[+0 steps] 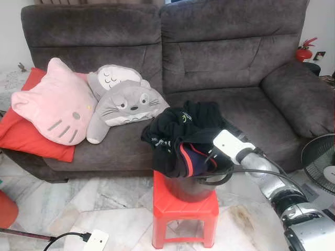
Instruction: Hang hanger
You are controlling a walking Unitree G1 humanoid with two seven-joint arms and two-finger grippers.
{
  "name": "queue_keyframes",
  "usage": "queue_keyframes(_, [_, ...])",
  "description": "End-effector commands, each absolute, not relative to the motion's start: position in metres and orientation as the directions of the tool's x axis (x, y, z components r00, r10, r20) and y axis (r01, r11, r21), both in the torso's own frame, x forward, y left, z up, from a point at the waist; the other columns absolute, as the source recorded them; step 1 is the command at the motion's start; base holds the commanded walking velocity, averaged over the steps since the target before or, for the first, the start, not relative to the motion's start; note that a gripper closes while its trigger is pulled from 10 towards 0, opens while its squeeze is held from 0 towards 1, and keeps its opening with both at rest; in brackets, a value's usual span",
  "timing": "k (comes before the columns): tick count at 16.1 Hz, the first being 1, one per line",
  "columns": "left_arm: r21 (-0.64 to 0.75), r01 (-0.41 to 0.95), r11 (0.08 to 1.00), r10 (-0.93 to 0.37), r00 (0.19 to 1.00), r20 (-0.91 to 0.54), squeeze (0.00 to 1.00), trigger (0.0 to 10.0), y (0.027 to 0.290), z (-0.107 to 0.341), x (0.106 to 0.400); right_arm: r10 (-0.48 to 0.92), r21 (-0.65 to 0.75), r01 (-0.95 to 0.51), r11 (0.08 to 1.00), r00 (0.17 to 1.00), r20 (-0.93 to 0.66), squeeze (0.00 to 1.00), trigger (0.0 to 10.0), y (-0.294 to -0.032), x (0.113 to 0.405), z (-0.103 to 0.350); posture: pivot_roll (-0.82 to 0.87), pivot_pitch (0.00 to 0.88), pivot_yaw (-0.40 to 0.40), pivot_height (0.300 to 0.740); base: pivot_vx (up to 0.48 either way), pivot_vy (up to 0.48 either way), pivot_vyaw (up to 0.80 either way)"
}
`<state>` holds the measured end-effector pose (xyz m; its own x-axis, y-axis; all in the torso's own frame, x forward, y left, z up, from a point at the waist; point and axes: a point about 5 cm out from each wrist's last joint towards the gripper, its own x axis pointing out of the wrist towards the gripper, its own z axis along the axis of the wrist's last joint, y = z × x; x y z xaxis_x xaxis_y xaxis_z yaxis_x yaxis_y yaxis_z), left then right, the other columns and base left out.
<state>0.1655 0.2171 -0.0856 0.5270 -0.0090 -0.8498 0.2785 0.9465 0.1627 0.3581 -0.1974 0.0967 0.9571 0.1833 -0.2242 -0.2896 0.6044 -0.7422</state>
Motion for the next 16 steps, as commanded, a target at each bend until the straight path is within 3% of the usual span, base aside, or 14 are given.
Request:
queue_keyframes(1, [0.174, 0.27, 0.947, 0.009, 0.52, -0.854, 0.0, 10.0, 0.2222, -0.086, 0.1624, 0.201, -0.746, -0.296, 0.597, 0.955, -0.217, 0.0, 0.0, -0.1919, 0.36, 0.0988, -0.27, 0.0, 0.087, 0.74, 0.0, 0.0, 0.0])
queue_keyframes(16, [0.181, 0.281, 0.942, 0.01, 0.518, -0.855, 0.0, 10.0, 0.2228, -0.0863, 0.1611, 0.201, -0.735, -0.302, 0.607, 0.953, -0.225, 0.0, 0.0, -0.1876, 0.355, 0.0898, -0.27, 0.0, 0.092, 0.74, 0.0, 0.0, 0.0])
